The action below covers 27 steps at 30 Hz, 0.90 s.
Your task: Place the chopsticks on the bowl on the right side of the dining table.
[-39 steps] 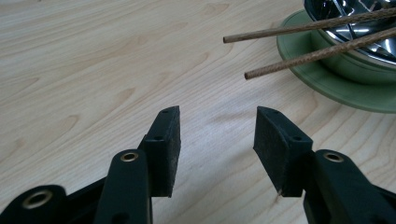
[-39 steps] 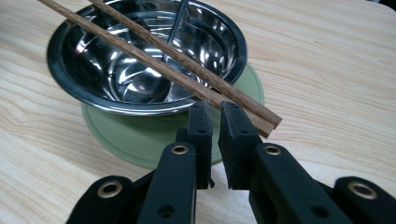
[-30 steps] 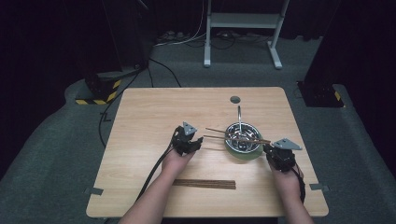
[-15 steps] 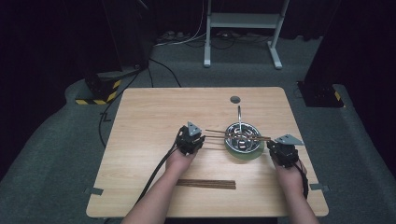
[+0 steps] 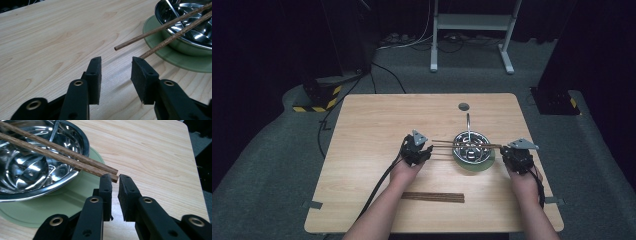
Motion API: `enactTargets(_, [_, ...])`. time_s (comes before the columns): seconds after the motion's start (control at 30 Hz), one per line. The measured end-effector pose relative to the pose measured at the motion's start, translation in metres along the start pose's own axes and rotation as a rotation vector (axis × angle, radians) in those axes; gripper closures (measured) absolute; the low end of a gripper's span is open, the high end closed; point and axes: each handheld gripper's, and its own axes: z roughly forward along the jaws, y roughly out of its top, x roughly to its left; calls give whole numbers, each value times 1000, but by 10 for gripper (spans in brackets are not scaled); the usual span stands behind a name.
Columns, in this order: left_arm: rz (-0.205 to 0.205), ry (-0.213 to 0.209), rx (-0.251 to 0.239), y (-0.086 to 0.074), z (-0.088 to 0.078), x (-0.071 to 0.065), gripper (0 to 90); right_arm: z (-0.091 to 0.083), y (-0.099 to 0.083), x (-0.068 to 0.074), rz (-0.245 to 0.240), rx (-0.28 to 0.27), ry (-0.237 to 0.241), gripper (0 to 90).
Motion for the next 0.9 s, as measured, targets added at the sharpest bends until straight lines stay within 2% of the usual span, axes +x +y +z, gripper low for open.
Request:
enactTargets(0.07, [1, -1, 0, 0, 1, 0, 589, 0, 1, -1, 12, 6, -1, 797])
enactTargets(0.1, [2, -2, 3, 0, 1, 0, 586, 1, 1, -3, -4, -1, -2, 793])
enactTargets(0.23, [2, -7, 7, -1, 3, -1, 587, 2, 3, -3, 3, 6, -1, 775])
enactTargets(0.43, [18, -23, 31, -4, 2, -5, 674, 2, -2, -2, -1, 10, 5, 758])
enactTargets(0.53, [18, -30, 15, -4, 1, -6, 706, 3, -6, -1, -1, 9, 3, 750])
enactTargets(0.73, [8, -19, 26, -6, 4, -6, 727, 2, -7, -4, 10, 2, -6, 708])
enactTargets(0.9, [10, -21, 18, -5, 4, -6, 760, 4, -7, -6, 22, 10, 9, 733])
